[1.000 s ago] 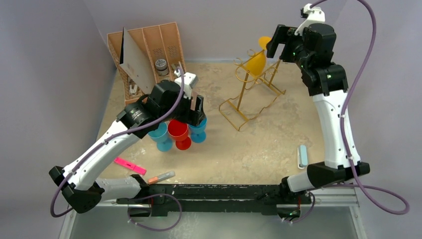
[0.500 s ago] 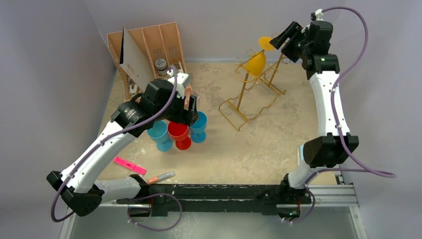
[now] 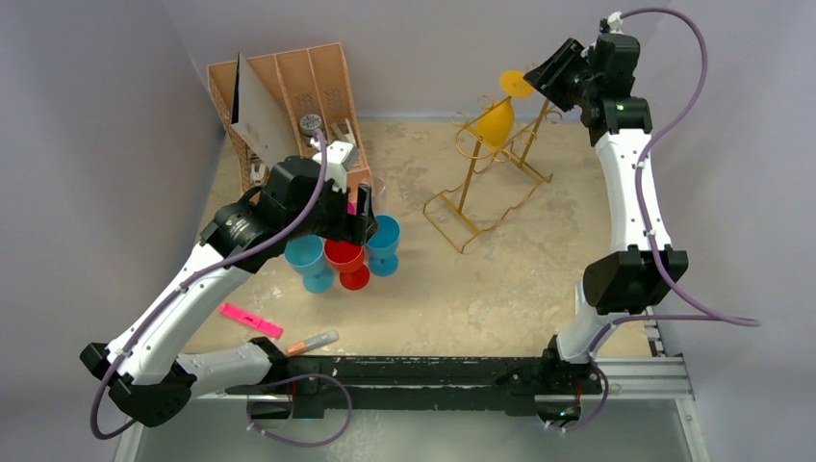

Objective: Take the wine glass off the wine glass rack
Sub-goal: Pick up the wine glass from the wine rack.

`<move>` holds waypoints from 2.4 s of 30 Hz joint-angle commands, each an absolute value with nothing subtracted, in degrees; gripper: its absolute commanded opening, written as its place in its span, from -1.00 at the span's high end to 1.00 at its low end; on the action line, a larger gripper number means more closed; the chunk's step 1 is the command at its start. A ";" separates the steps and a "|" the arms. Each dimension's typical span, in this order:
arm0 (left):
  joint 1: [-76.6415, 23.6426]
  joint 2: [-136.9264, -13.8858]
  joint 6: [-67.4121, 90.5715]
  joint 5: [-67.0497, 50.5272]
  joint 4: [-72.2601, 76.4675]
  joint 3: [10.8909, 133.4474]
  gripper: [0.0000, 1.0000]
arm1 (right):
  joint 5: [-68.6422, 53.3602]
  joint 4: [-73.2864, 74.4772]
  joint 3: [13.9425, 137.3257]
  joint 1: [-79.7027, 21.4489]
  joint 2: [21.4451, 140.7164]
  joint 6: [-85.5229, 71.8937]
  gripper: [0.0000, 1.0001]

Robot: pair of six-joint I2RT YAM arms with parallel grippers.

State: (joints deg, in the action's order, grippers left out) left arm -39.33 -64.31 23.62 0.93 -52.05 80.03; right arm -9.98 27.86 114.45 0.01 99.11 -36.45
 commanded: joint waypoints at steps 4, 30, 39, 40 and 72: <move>-39.20 -63.28 25.31 0.68 -51.42 80.33 -0.56 | -12.37 24.12 114.43 -0.09 99.57 -36.53 0.04; -39.20 -61.41 27.35 -2.70 -54.84 81.49 -0.56 | -18.85 20.72 113.46 1.84 103.33 -43.49 0.15; -39.20 -60.87 27.77 -3.35 -55.59 81.43 -0.56 | -20.70 18.64 110.51 2.84 102.01 -45.95 0.07; -39.20 -60.84 27.65 -3.55 -55.63 81.39 -0.56 | -20.78 18.63 110.48 2.94 102.02 -46.37 0.11; -39.20 -63.61 24.34 -9.55 -52.74 81.56 -0.56 | -28.17 17.31 105.92 4.83 98.37 -53.33 0.89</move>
